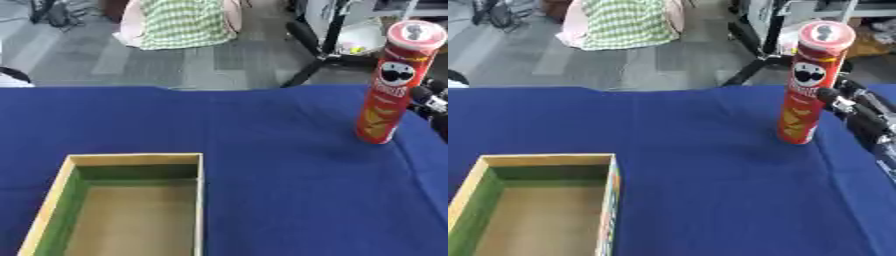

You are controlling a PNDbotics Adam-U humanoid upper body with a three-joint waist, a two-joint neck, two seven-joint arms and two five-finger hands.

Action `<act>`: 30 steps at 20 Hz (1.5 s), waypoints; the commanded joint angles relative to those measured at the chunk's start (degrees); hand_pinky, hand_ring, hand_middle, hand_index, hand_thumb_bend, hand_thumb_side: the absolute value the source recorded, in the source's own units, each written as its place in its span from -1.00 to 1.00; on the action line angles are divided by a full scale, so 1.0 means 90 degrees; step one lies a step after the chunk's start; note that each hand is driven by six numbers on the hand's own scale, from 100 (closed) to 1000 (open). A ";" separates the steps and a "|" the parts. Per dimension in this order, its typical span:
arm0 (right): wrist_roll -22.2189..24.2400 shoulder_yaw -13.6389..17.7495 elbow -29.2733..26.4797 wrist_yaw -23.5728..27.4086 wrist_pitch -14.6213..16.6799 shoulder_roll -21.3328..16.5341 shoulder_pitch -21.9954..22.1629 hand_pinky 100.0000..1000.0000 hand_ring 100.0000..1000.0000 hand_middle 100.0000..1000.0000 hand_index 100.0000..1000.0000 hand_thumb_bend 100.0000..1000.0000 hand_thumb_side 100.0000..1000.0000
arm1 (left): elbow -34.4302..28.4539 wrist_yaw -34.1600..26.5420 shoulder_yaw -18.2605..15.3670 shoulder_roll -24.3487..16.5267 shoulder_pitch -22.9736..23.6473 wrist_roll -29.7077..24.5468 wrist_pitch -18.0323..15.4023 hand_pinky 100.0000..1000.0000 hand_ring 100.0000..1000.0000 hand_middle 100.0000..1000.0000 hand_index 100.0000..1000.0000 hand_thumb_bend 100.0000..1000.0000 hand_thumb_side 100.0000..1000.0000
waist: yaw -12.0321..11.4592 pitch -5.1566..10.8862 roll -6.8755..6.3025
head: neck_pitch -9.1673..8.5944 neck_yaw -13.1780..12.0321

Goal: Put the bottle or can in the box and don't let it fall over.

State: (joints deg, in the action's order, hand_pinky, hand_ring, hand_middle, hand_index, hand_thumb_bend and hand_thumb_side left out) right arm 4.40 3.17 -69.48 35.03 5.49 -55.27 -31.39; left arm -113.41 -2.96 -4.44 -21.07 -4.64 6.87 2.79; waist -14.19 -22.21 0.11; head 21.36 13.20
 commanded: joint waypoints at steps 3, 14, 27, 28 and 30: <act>-0.0060 0.0116 -0.0117 -0.0022 0.0012 -0.0342 -0.0033 0.89 1.00 1.00 0.90 1.00 -0.02 | -0.0131 0.0064 -0.0018 -0.0058 -0.0049 -0.0023 -0.0007 0.81 0.92 0.54 0.49 -1.00 0.36 | -0.0036 0.0072 0.0014 | -0.0152 0.0030; -0.0040 0.0164 -0.0145 -0.0025 0.0064 -0.0388 -0.0007 0.89 1.00 1.00 0.91 1.00 0.00 | -0.0131 0.0086 -0.0002 -0.0054 -0.0070 -0.0042 -0.0014 0.81 0.92 0.54 0.49 -1.00 0.37 | -0.0063 -0.0021 0.0014 | -0.0227 0.0045; -0.0114 0.0212 -0.0169 -0.0077 0.0064 -0.0439 0.0018 0.89 1.00 1.00 0.90 1.00 0.03 | -0.0131 0.0096 0.0015 -0.0040 -0.0084 -0.0084 -0.0026 0.82 0.92 0.55 0.49 -1.00 0.37 | -0.0120 -0.0091 0.0034 | -0.0354 0.0080; -0.0118 0.0212 -0.0169 -0.0082 0.0061 -0.0437 0.0019 0.89 1.00 1.00 0.90 1.00 0.02 | -0.0131 0.0098 0.0017 -0.0042 -0.0087 -0.0087 -0.0029 0.82 0.92 0.55 0.49 -1.00 0.37 | -0.0122 -0.0098 0.0034 | -0.0361 0.0083; -0.0125 0.0215 -0.0172 -0.0095 0.0058 -0.0436 0.0021 0.89 1.00 1.00 0.90 1.00 0.03 | -0.0131 0.0101 0.0018 -0.0043 -0.0091 -0.0091 -0.0035 0.82 0.92 0.55 0.49 -1.00 0.37 | -0.0120 -0.0108 0.0035 | -0.0380 0.0075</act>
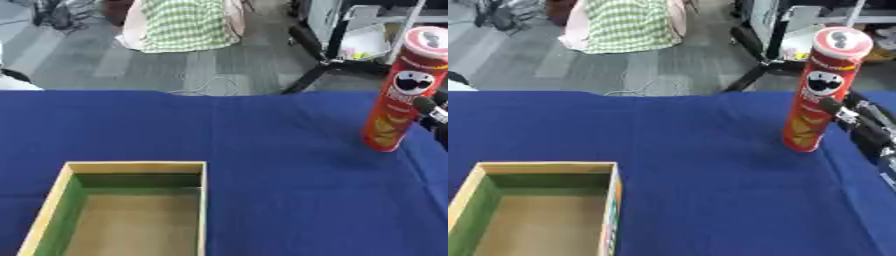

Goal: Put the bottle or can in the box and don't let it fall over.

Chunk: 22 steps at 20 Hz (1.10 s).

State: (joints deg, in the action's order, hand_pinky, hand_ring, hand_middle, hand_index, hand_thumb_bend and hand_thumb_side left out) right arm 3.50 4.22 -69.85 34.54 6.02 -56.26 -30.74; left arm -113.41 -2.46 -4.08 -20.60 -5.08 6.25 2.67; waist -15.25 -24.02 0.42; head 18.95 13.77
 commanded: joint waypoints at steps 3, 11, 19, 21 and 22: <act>-0.0053 0.0112 -0.0131 -0.0060 0.0000 -0.0336 -0.0037 0.89 1.00 1.00 0.89 1.00 0.04 | -0.0131 0.0048 -0.0018 -0.0088 -0.0031 -0.0032 -0.0019 0.82 0.92 0.55 0.49 -1.00 0.37 | -0.0004 0.0076 0.0002 | -0.0134 0.0008; -0.0073 0.0126 -0.0149 -0.0100 -0.0010 -0.0350 -0.0033 0.89 1.00 1.00 0.87 1.00 0.06 | -0.0131 0.0058 -0.0008 -0.0075 -0.0028 -0.0079 -0.0012 0.82 0.92 0.55 0.49 -1.00 0.38 | -0.0020 0.0038 0.0006 | -0.0139 0.0030; -0.0097 0.0162 -0.0196 -0.0140 -0.0005 -0.0379 -0.0006 0.90 1.00 1.00 0.90 1.00 0.09 | -0.0131 0.0069 0.0005 -0.0078 -0.0044 -0.0114 -0.0005 0.82 0.92 0.55 0.50 -1.00 0.38 | -0.0044 0.0010 0.0043 | -0.0161 0.0054; -0.0096 0.0177 -0.0203 -0.0151 0.0005 -0.0392 0.0014 0.90 1.00 1.00 0.91 1.00 0.10 | -0.0131 0.0072 0.0008 -0.0072 -0.0042 -0.0123 -0.0002 0.82 0.92 0.55 0.50 -1.00 0.38 | -0.0037 -0.0002 0.0044 | -0.0183 0.0057; -0.0098 0.0186 -0.0205 -0.0151 0.0011 -0.0398 0.0019 0.90 1.00 1.00 0.91 1.00 0.11 | -0.0131 0.0074 0.0008 -0.0068 -0.0041 -0.0126 0.0000 0.82 0.92 0.55 0.50 -1.00 0.38 | -0.0037 -0.0008 0.0045 | -0.0193 0.0063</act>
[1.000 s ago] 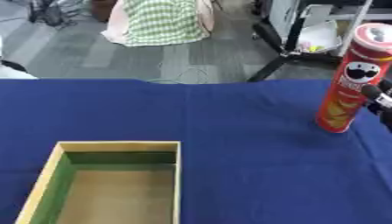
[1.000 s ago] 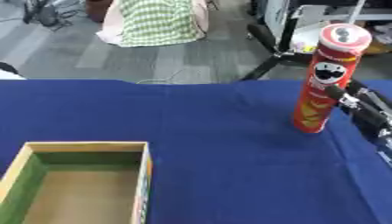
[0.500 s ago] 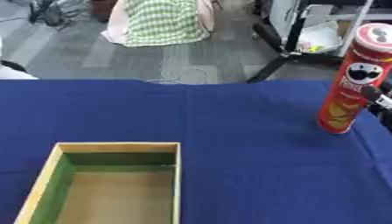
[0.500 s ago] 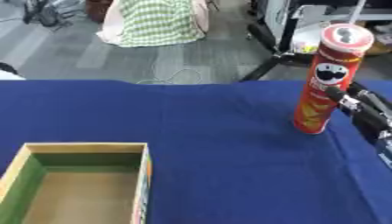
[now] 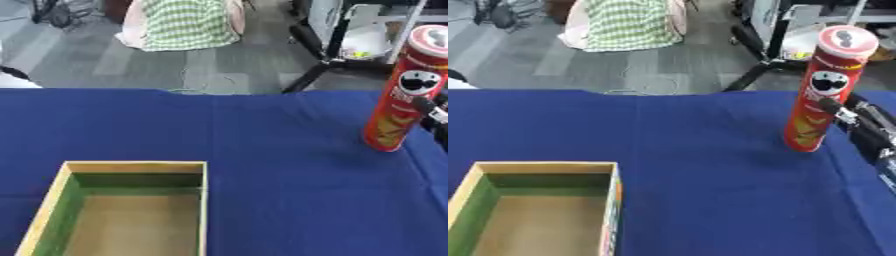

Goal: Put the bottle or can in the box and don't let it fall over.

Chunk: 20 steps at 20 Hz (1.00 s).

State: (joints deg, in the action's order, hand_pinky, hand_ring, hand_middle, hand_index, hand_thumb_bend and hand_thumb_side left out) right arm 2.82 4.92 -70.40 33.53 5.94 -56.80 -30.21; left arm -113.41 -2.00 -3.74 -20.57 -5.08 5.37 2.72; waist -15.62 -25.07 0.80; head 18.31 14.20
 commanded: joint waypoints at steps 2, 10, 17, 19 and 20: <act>-0.0030 0.0125 -0.0146 -0.0033 0.0035 -0.0351 -0.0032 0.90 1.00 1.00 0.92 1.00 0.10 | -0.0131 0.0025 -0.0027 -0.0070 -0.0044 -0.0033 -0.0006 0.82 0.92 0.56 0.50 -1.00 0.38 | 0.0003 0.0100 0.0002 | -0.0137 0.0024; 0.0001 0.0166 -0.0202 0.0054 0.0088 -0.0452 -0.0009 0.91 1.00 1.00 0.92 1.00 0.14 | -0.0131 0.0032 -0.0024 -0.0073 -0.0035 -0.0047 -0.0009 0.82 0.92 0.56 0.50 -1.00 0.38 | 0.0028 0.0088 -0.0018 | -0.0120 0.0019; 0.0030 0.0194 -0.0226 0.0055 0.0125 -0.0476 0.0021 0.91 1.00 1.00 0.94 1.00 0.15 | -0.0131 0.0036 -0.0019 -0.0069 -0.0039 -0.0056 -0.0015 0.83 0.92 0.56 0.50 -1.00 0.38 | 0.0025 0.0059 -0.0022 | -0.0165 0.0036; 0.0064 0.0193 -0.0232 0.0067 0.0138 -0.0475 0.0017 0.91 1.00 1.00 0.94 1.00 0.14 | -0.0131 0.0037 -0.0018 -0.0068 -0.0042 -0.0060 -0.0017 0.83 0.92 0.56 0.50 -1.00 0.37 | 0.0015 0.0051 -0.0019 | -0.0178 0.0038; 0.0079 0.0193 -0.0232 0.0073 0.0142 -0.0474 0.0015 0.91 1.00 1.00 0.94 1.00 0.15 | -0.0131 0.0038 -0.0018 -0.0067 -0.0043 -0.0061 -0.0018 0.83 0.92 0.56 0.50 -1.00 0.38 | 0.0011 0.0047 -0.0017 | -0.0182 0.0039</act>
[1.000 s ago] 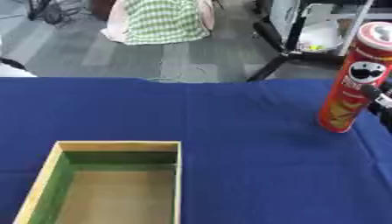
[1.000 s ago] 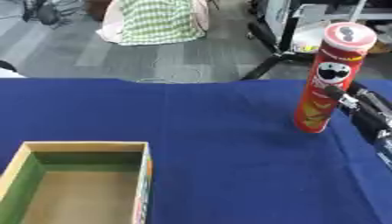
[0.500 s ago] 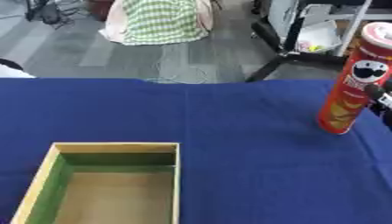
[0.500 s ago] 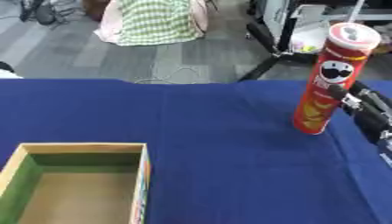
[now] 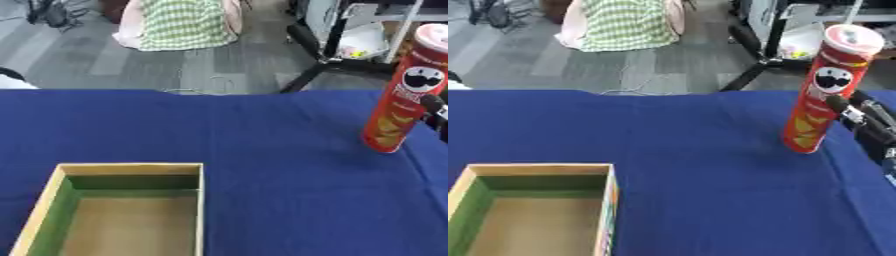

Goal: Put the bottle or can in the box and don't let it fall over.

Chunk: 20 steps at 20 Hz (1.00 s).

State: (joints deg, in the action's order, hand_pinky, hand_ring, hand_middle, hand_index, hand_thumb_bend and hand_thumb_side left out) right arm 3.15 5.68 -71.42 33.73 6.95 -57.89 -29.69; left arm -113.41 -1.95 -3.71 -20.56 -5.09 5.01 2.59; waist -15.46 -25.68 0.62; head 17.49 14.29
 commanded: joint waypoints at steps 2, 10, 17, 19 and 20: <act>0.0066 0.0112 -0.0115 0.0057 0.0034 -0.0355 -0.0043 0.91 1.00 1.00 0.94 1.00 0.14 | -0.0131 0.0033 -0.0020 -0.0065 -0.0044 -0.0023 -0.0005 0.83 0.92 0.56 0.50 -1.00 0.38 | -0.0012 0.0101 0.0003 | -0.0103 0.0033; -0.0002 0.0142 -0.0112 0.0071 0.0049 -0.0374 -0.0028 0.91 1.00 1.00 0.94 1.00 0.14 | -0.0131 0.0048 -0.0025 -0.0053 -0.0044 -0.0022 -0.0018 0.83 0.91 0.56 0.50 -1.00 0.38 | -0.0002 0.0048 0.0003 | -0.0130 0.0057; -0.0080 0.0167 -0.0111 0.0041 0.0030 -0.0402 -0.0001 0.91 1.00 1.00 0.94 1.00 0.15 | -0.0131 0.0058 -0.0024 -0.0068 -0.0059 -0.0023 -0.0041 0.83 0.91 0.56 0.50 -1.00 0.37 | 0.0007 0.0026 -0.0011 | -0.0172 0.0056; -0.0103 0.0171 -0.0118 0.0049 0.0024 -0.0406 -0.0001 0.91 1.00 1.00 0.93 1.00 0.14 | -0.0131 0.0059 -0.0020 -0.0072 -0.0066 -0.0028 -0.0046 0.83 0.91 0.56 0.50 -1.00 0.37 | -0.0007 0.0019 -0.0009 | -0.0196 0.0060; -0.0114 0.0172 -0.0119 0.0060 0.0020 -0.0408 -0.0003 0.91 1.00 1.00 0.93 1.00 0.14 | -0.0131 0.0059 -0.0018 -0.0072 -0.0068 -0.0031 -0.0046 0.83 0.91 0.56 0.50 -1.00 0.37 | -0.0019 0.0016 -0.0006 | -0.0205 0.0064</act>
State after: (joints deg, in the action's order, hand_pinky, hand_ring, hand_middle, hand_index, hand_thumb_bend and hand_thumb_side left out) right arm 2.44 6.34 -71.55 34.05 7.08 -58.42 -29.24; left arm -113.41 -1.49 -3.71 -20.30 -5.33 4.75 2.38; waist -15.65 -26.53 0.58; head 16.51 14.74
